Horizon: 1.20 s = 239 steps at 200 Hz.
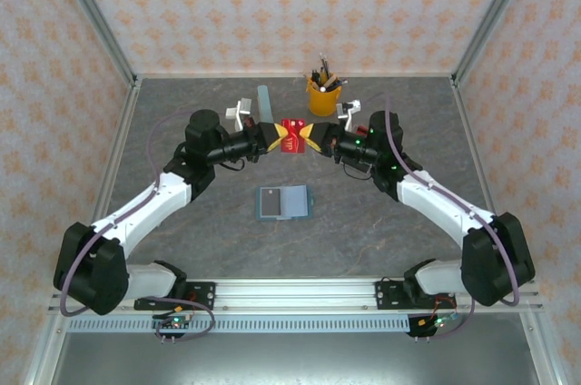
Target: Take the credit cards out of the card holder
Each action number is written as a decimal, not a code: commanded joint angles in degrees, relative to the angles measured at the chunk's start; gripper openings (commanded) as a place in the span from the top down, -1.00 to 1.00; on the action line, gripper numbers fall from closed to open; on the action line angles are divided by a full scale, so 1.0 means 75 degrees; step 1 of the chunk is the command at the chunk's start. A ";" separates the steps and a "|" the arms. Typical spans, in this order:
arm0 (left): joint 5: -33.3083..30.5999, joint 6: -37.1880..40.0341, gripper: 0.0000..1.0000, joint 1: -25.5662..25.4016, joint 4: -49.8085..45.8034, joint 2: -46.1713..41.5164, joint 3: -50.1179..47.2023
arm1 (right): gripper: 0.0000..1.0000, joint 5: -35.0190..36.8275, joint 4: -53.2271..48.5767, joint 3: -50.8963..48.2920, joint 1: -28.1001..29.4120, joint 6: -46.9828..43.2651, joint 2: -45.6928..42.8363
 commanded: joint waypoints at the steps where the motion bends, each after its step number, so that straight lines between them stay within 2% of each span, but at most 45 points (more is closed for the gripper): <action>1: -0.0197 0.0199 0.91 -0.0023 -0.0442 -0.0223 0.0080 | 1.00 0.0198 -0.0012 0.0312 0.0018 -0.0357 -0.0224; 14: -0.0256 0.0454 0.69 -0.0012 -0.0921 -0.0259 0.0217 | 1.00 0.0259 -0.0526 0.0497 0.0021 -0.0749 -0.0319; 25: -0.0376 0.0814 0.39 -0.0005 -0.1564 -0.0297 0.0397 | 1.00 0.0297 -0.0985 0.0672 0.0018 -0.1206 -0.0398; 37: -0.0663 0.1428 0.02 0.0054 -0.2718 -0.0350 0.0710 | 1.00 0.0651 -0.2017 0.0945 0.0017 -0.1967 -0.0559; 55: -0.1407 0.2508 -0.37 0.0227 -0.4726 -0.0475 0.1202 | 1.00 0.1496 -0.3786 0.1486 -0.0066 -0.3606 -0.0740; 81: -0.2661 0.3825 -0.63 0.0651 -0.7096 -0.0671 0.1765 | 1.00 0.3180 -0.6211 0.2539 -0.0395 -0.5960 -0.0584; 111: -0.3518 0.4726 -0.89 0.1161 -0.8230 -0.0868 0.1871 | 1.00 0.4301 -0.7344 0.3459 -0.0993 -0.8030 -0.0076; 128: -0.3837 0.5176 -1.00 0.1300 -0.8509 -0.0916 0.1894 | 1.00 0.4564 -0.7609 0.3875 -0.1376 -0.8941 0.0295; 160: -0.4417 0.5538 -1.00 0.1371 -0.8741 -0.0946 0.1920 | 1.00 0.4616 -0.8040 0.4589 -0.1954 -1.0603 0.1042; 192: -0.4502 0.5628 -1.00 0.1400 -0.8744 -0.0975 0.1830 | 1.00 0.4321 -0.8789 0.5373 -0.2270 -1.1978 0.1813; 239: -0.4418 0.5697 -1.00 0.1397 -0.8714 -0.0995 0.1732 | 1.00 0.4172 -0.9206 0.5689 -0.2418 -1.3717 0.2490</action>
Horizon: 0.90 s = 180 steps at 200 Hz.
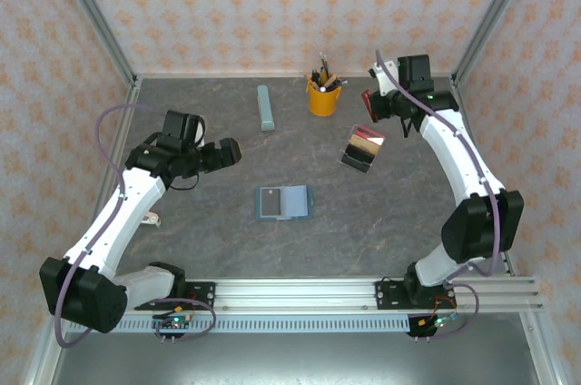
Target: Take the credit cards out of the card holder
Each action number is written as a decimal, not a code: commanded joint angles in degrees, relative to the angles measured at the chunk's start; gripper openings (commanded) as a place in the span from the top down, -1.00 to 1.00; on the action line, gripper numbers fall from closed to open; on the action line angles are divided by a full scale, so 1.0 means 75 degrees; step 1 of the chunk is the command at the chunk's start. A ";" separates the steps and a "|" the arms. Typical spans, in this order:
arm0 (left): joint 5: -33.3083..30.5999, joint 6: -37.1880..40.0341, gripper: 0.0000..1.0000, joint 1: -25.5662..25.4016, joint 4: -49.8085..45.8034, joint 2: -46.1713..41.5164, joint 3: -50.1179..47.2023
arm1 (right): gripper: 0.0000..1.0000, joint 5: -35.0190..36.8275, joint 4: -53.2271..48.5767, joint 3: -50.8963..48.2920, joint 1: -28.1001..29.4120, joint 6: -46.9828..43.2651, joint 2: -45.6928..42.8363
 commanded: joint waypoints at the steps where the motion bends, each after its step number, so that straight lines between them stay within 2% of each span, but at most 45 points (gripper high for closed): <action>1: -0.0178 0.0234 -1.00 0.0070 -0.0248 -0.0175 0.0029 | 1.00 -0.0140 -0.0663 0.0416 -0.0135 -0.1444 0.0358; 60: -0.0048 0.0272 -1.00 0.0075 -0.0199 -0.0054 0.0022 | 1.00 -0.0139 -0.1033 0.0505 -0.0306 -0.2965 0.1238; 127: 0.0022 0.0315 -1.00 0.0072 -0.0199 0.0096 0.0049 | 1.00 -0.0175 -0.1458 0.1338 -0.0347 -0.3484 0.2358; 180: 0.0061 0.0325 -1.00 0.0073 -0.0182 0.0167 0.0008 | 1.00 -0.0390 -0.1966 0.1683 -0.0376 -0.3834 0.2778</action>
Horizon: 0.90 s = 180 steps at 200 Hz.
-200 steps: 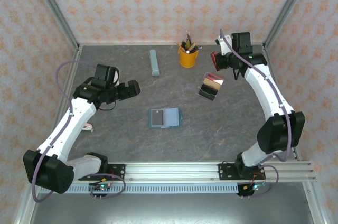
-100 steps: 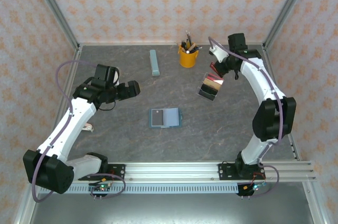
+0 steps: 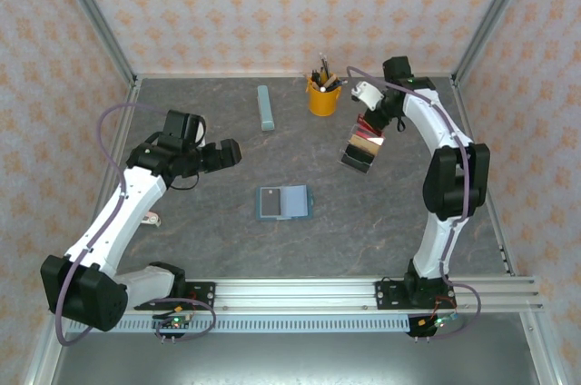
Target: Take the credit cards out of the card holder
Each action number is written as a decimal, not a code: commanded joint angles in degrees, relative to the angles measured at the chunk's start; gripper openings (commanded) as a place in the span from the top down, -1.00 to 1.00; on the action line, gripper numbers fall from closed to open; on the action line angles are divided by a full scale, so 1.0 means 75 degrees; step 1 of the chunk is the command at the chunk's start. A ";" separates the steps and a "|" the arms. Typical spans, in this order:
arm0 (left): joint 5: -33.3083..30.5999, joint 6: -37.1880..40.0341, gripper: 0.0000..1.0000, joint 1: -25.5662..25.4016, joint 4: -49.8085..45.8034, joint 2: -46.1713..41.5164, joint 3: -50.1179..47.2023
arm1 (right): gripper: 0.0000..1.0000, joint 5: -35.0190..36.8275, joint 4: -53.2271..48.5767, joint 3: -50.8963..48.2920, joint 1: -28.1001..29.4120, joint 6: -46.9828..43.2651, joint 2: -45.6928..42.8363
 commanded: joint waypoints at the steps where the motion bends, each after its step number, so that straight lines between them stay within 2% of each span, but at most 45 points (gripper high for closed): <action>1: 0.0048 0.0151 -1.00 0.0071 -0.0179 0.0069 0.0009 | 1.00 -0.0190 -0.0543 0.0357 -0.0079 -0.0335 0.0181; 43: 0.0098 0.0151 -1.00 0.0072 -0.0164 0.0127 0.0005 | 1.00 0.0000 -0.0458 0.0267 -0.0111 -0.0291 0.0335; 63: 0.0105 0.0151 -1.00 0.0077 -0.0152 0.0125 -0.0013 | 0.92 0.0150 -0.0358 0.0232 -0.0102 -0.0236 0.0390; 93: 0.0140 0.0151 -1.00 0.0073 -0.0135 0.0134 -0.0012 | 0.61 0.0126 -0.0399 0.0353 -0.0103 -0.0051 0.0334; 128: 0.0187 0.0140 -1.00 0.0072 -0.0141 0.0124 -0.0016 | 0.43 0.0156 -0.0267 0.0545 -0.0102 0.0471 0.0023; 155: 0.0225 0.0116 -1.00 0.0073 -0.0106 0.0123 -0.0050 | 0.42 0.0073 -0.0024 0.0514 -0.0103 0.1378 -0.0425; 180: 0.0311 0.0069 -1.00 0.0071 -0.0062 0.0154 -0.0099 | 0.42 -0.0404 0.0345 0.0081 -0.0102 0.3003 -0.1068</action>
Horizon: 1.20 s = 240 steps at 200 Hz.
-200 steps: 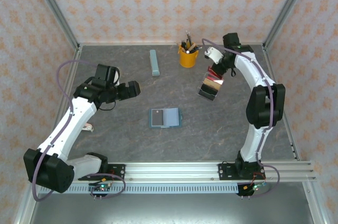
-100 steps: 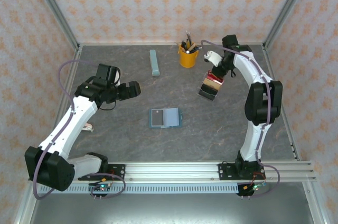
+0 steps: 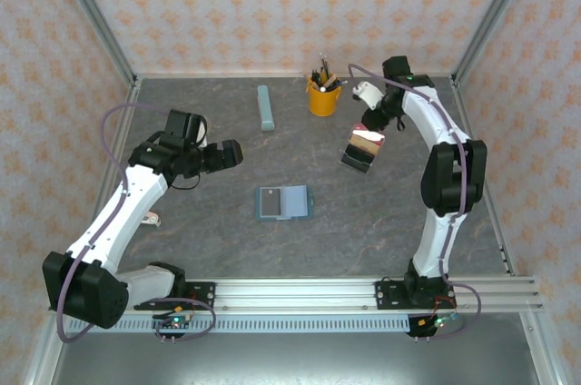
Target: Take the credit cards out of the card holder
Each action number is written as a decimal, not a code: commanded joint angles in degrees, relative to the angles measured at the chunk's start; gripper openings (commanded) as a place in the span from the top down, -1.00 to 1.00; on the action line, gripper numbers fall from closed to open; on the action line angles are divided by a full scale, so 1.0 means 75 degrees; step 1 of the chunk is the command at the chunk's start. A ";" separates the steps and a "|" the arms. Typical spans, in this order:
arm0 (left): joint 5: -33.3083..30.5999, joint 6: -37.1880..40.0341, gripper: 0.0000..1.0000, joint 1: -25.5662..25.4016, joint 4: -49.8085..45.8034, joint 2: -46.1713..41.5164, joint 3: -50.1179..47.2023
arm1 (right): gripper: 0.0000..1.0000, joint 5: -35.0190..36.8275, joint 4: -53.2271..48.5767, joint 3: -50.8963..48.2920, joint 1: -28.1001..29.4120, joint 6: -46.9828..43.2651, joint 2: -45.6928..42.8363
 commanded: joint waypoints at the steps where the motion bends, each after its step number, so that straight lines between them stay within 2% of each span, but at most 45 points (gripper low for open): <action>1: 0.0112 0.0066 -1.00 0.0070 -0.0061 0.0063 -0.0102 | 0.42 -0.0435 0.0462 -0.0232 -0.0050 0.1757 -0.0970; 24: 0.0217 0.0007 -1.00 0.0071 -0.0012 0.0105 -0.0148 | 0.41 -0.0977 0.1388 -0.1399 0.0088 0.3504 -0.1898; 50: 0.0337 -0.0056 -1.00 0.0074 0.0041 0.0184 -0.0209 | 0.33 -0.0488 0.2255 -0.2755 0.0745 0.5211 -0.2957; 78: 0.0399 -0.0188 -1.00 0.0077 0.0081 0.0308 -0.0241 | 0.26 0.0303 0.2098 -0.3366 0.1567 0.7022 -0.3454; 95: 0.0421 -0.0336 -1.00 0.0075 0.0162 0.0393 -0.0288 | 0.22 0.0068 0.1786 -0.3426 0.1988 0.7974 -0.3313; 104: 0.0408 -0.0402 -1.00 0.0070 0.0176 0.0445 -0.0291 | 0.25 -0.0177 0.1731 -0.3488 0.2266 0.8149 -0.3218; 113: 0.0370 -0.0473 -1.00 0.0069 0.0176 0.0492 -0.0305 | 0.25 0.0057 0.1666 -0.3547 0.2647 0.8314 -0.3161; 142: 0.0140 -0.0653 -1.00 0.0070 0.0310 0.0520 -0.0484 | 0.05 0.0651 0.2019 -0.3848 0.3654 0.9001 -0.2819; 165: -0.0162 -0.0964 -1.00 0.0072 0.0395 0.0496 -0.0664 | -0.11 0.1378 0.2091 -0.3607 0.4577 0.8996 -0.2011; 192: -0.0256 -0.1081 -1.00 0.0071 0.0457 0.0427 -0.0876 | -0.25 0.2090 0.1499 -0.2613 0.5510 0.8689 -0.0652; 210: -0.0367 -0.1186 -1.00 0.0080 0.0490 0.0320 -0.1064 | -0.31 0.2416 0.1161 -0.2019 0.5823 0.8500 0.0088; 240: -0.0522 -0.1361 -1.00 0.0140 0.0559 0.0130 -0.1399 | -0.37 0.2491 0.0965 -0.1568 0.5851 0.8375 0.0756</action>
